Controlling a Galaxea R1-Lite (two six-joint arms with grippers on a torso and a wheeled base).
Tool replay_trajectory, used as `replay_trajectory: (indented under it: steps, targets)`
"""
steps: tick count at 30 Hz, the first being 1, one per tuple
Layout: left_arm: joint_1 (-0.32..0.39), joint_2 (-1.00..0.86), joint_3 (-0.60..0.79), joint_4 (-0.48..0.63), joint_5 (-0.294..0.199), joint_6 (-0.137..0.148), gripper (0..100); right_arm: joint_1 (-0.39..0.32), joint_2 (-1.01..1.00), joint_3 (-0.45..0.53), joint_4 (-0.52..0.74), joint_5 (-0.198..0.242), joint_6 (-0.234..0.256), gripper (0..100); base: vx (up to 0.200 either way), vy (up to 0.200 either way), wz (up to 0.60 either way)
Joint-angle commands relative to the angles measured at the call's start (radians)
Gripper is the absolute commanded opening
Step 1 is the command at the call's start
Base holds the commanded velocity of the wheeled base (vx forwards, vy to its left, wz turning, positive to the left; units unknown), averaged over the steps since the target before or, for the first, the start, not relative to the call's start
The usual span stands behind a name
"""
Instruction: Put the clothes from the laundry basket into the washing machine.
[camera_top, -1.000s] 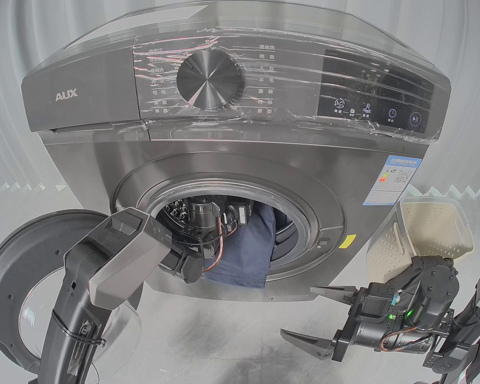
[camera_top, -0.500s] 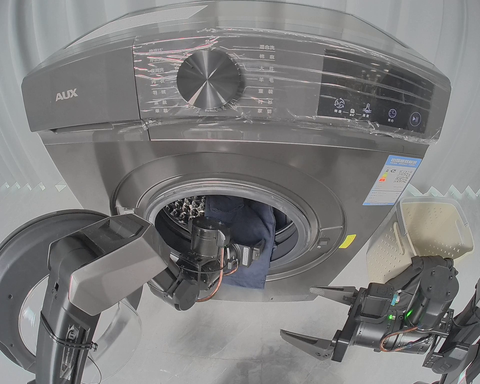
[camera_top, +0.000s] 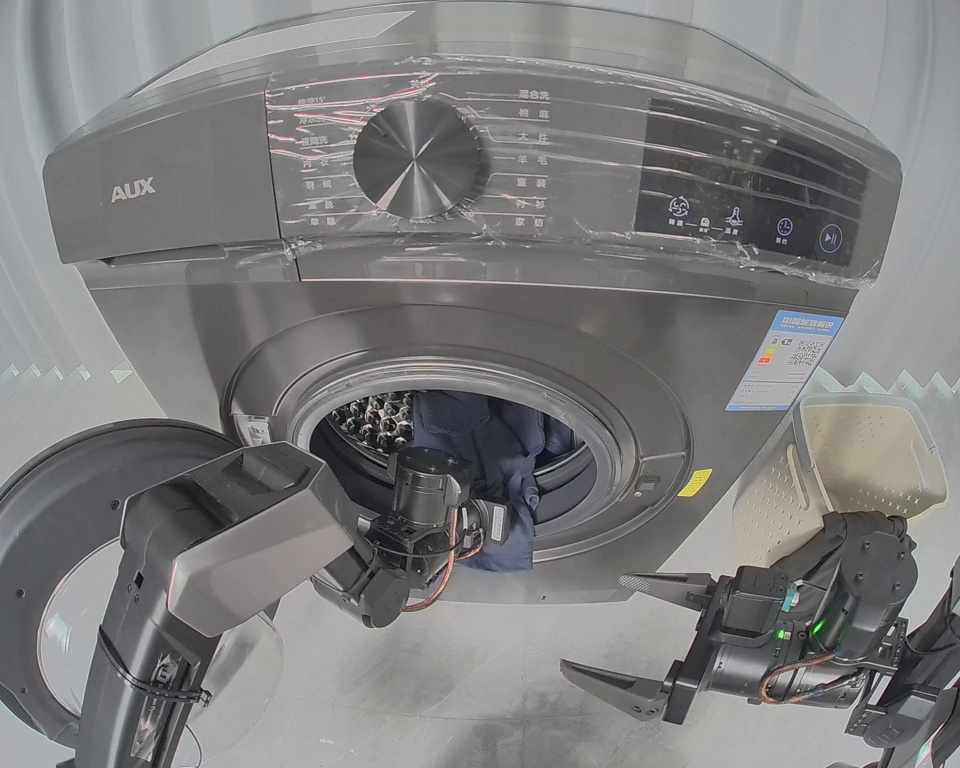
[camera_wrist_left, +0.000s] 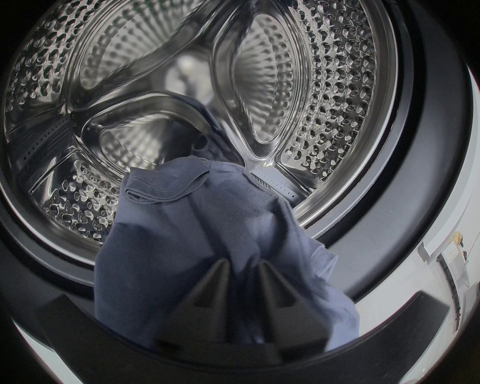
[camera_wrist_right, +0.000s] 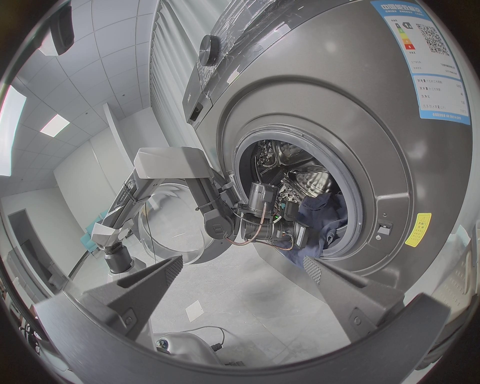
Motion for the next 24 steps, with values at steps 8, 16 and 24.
replay_trajectory:
  steps: [8,16,24]
  targets:
    - [0.007,-0.028,-0.053,-0.003,0.015,-0.027,0,0.001,0.002,-0.002,0.0,0.001,0.0,100,0.0,0.0,0.0]
    - [0.04,0.001,-0.236,-0.004,0.049,-0.034,0,0.012,0.002,-0.003,0.0,-0.001,0.001,100,0.0,0.0,0.0]
    - [0.066,0.11,-0.448,-0.001,0.086,-0.032,0,0.012,0.002,-0.003,0.0,-0.001,0.001,100,0.0,0.0,0.0]
